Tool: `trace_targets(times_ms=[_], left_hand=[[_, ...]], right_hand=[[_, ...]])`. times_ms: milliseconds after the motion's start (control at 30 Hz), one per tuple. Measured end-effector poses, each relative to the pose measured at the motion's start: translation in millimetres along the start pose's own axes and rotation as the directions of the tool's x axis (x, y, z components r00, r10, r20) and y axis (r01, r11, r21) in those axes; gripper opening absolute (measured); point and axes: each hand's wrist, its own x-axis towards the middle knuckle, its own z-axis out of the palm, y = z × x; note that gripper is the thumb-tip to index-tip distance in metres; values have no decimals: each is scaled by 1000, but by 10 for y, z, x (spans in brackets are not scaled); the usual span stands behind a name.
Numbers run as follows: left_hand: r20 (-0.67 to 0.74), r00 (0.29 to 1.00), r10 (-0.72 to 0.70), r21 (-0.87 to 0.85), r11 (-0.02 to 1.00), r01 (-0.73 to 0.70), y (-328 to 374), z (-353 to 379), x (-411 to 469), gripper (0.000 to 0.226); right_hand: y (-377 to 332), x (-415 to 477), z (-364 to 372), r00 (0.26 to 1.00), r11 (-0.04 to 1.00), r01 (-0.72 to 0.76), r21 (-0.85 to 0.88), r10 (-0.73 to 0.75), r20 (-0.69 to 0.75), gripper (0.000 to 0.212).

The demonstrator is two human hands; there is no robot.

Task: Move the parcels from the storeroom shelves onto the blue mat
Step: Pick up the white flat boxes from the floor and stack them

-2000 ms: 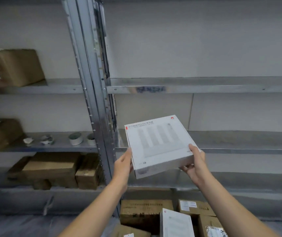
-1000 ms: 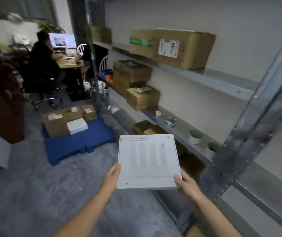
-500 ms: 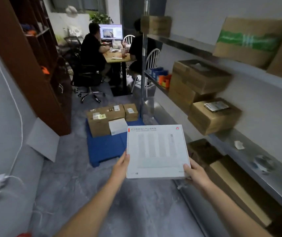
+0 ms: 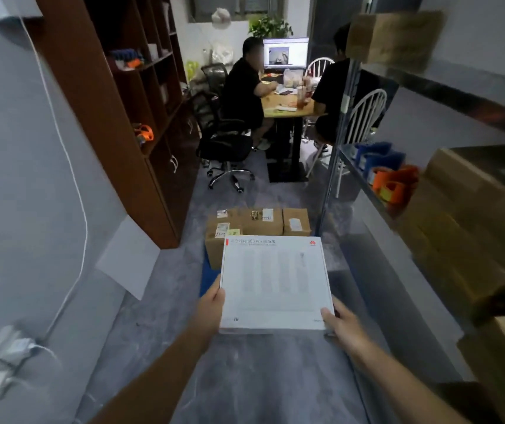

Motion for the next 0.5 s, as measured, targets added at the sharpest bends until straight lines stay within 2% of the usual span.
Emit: trace_targets(times_ms=[100, 267, 500], left_hand=[[-70, 996, -48, -5, 999, 48, 59, 64, 547, 39], [-50, 996, -79, -32, 996, 78, 44, 202, 1484, 41], [78, 984, -162, -127, 977, 171, 176, 568, 3293, 46]], right_hand=[[-191, 618, 30, 999, 999, -37, -28, 38, 23, 38], [-399, 1699, 83, 995, 995, -96, -7, 96, 25, 40], [-563, 3413, 185, 979, 981, -190, -43, 186, -89, 39]])
